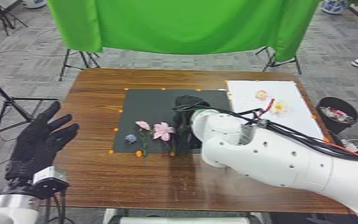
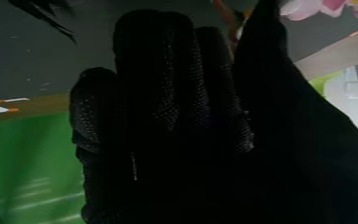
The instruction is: Arrange flowers
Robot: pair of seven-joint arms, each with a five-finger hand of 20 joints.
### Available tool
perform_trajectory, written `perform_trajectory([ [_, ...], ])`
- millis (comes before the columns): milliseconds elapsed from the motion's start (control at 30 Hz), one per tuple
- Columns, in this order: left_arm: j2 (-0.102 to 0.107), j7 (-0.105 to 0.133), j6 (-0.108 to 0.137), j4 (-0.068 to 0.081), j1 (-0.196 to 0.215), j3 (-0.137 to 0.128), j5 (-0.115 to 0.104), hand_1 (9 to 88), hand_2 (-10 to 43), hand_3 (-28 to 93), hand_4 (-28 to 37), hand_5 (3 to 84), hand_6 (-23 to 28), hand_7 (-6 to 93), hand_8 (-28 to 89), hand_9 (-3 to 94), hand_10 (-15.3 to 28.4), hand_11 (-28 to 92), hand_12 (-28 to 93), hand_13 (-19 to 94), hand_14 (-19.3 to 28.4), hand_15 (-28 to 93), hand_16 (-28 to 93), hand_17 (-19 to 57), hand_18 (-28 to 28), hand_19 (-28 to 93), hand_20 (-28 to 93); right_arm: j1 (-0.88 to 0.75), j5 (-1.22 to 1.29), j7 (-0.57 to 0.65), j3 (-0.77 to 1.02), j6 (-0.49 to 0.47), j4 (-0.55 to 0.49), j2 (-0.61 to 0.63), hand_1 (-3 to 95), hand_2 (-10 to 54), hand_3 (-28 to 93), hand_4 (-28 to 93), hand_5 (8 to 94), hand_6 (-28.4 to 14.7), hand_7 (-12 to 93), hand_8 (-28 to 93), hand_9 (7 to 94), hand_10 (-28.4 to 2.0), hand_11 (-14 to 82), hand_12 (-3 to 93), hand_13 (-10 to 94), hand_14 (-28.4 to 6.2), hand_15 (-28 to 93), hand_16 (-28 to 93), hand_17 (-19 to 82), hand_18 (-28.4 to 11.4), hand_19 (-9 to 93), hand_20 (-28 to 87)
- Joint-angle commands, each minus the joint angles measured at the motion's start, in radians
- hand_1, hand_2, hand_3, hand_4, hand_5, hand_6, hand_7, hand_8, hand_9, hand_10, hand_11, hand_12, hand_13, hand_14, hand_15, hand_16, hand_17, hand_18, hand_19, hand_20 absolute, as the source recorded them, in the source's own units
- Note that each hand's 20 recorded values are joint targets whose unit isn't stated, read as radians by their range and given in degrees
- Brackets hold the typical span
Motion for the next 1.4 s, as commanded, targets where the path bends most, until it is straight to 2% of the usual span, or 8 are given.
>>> perform_trajectory([
  [33, -0.014, -0.015, -0.006, 0.001, 0.003, -0.002, 0.012, 29.1, 7.5, 62, -21.0, 32.4, 8.0, 7.0, -7, 27.6, 18.9, 24, 11, 20, 27.8, 56, -12, -8.7, 28.4, 53, 0, 0.002, -0.007, -0.001, 0.005, 0.003, -0.015, -0.013, 41.4, -5.5, 78, -26, 68.1, -1.3, 14, -6, 77.2, -11.6, 19.7, 15.5, 78, -7.6, 55, 15, 48, -15.6, 93, 6],
  [233, -0.018, -0.018, -0.008, 0.002, 0.0, 0.0, 0.016, 29.1, 7.3, 62, -20.7, 32.3, 8.0, 7.1, -7, 27.6, 18.9, 24, 11, 20, 27.8, 56, -12, -8.7, 28.4, 53, 0, 0.016, -0.029, -0.003, -0.015, 0.018, -0.015, -0.016, 49.8, -9.4, 75, -28, 68.1, -2.2, 18, -1, 77.2, -11.2, 15.2, 20.7, 77, -6.3, 54, 18, 49, -14.3, 93, 2],
  [600, -0.024, -0.021, -0.013, 0.001, 0.006, -0.005, 0.02, 29.4, 6.9, 62, -20.2, 32.3, 8.0, 7.0, -7, 27.6, 18.9, 24, 11, 20, 27.8, 57, -12, -8.7, 28.4, 53, 0, 0.036, -0.039, -0.012, -0.047, 0.077, -0.007, -0.018, 60.3, -9.5, 66, -28, 68.0, 0.6, 52, 9, 83.4, -8.5, 7.7, 29.7, 79, -1.4, 50, 25, 51, -12.1, 93, 1],
  [633, -0.034, -0.039, -0.02, 0.003, -0.003, -0.006, 0.03, 29.5, 6.8, 62, -20.2, 32.4, 8.0, 7.0, -7, 27.6, 18.9, 24, 11, 20, 27.8, 57, -12, -8.7, 28.4, 53, 0, 0.033, -0.042, -0.01, -0.048, 0.082, -0.01, -0.014, 60.5, -9.5, 66, -28, 69.1, 0.6, 51, 8, 84.4, -8.3, 7.7, 29.5, 79, -1.4, 50, 25, 51, -12.1, 93, 1],
  [933, -0.021, -0.026, -0.012, 0.002, 0.006, -0.004, 0.017, 29.7, 6.5, 62, -20.2, 32.3, 8.0, 7.1, -7, 27.7, 18.9, 24, 11, 20, 27.8, 57, -13, -8.7, 28.4, 53, 0, 0.012, 0.001, -0.04, -0.014, 0.075, -0.024, -0.008, 55.4, -8.2, 72, -28, 77.4, 0.3, 18, 2, 83.1, -10.2, 10.0, 24.0, 79, -5.3, 51, 20, 51, -13.2, 93, 1],
  [1133, -0.021, -0.03, -0.009, 0.001, 0.006, -0.003, 0.018, 29.7, 6.6, 62, -20.1, 32.3, 7.9, 7.0, -7, 27.7, 18.9, 24, 11, 20, 27.8, 57, -13, -8.7, 28.4, 53, 0, 0.016, 0.012, -0.03, -0.013, 0.085, -0.03, -0.006, 48.0, -3.1, 78, -28, 76.0, -1.1, 14, 1, 79.2, -12.0, 16.1, 17.0, 79, -6.8, 52, 16, 50, -14.6, 93, 1],
  [1167, 0.001, -0.005, 0.008, 0.0, 0.013, 0.003, -0.003, 29.7, 6.6, 62, -20.1, 32.3, 8.0, 7.0, -7, 27.7, 18.9, 24, 11, 20, 27.8, 57, -13, -8.7, 28.4, 52, 0, 0.023, 0.005, -0.026, -0.02, 0.089, -0.029, -0.006, 46.9, -2.4, 79, -28, 75.3, -1.2, 14, 0, 78.9, -12.3, 16.7, 16.2, 79, -7.0, 52, 16, 50, -14.8, 93, 1],
  [1400, -0.008, 0.013, 0.017, -0.01, 0.047, -0.009, -0.007, 29.7, 6.8, 62, -20.1, 32.3, 8.0, 7.1, -7, 27.7, 18.9, 24, 11, 20, 27.9, 57, -13, -8.7, 28.4, 53, 0, 0.061, 0.026, -0.025, -0.011, 0.104, -0.064, 0.048, 36.4, 0.8, 82, -28, 69.3, -2.0, 15, -8, 75.1, -14.3, 17.8, 14.9, 76, -9.1, 54, 15, 49, -16.0, 93, -1],
])
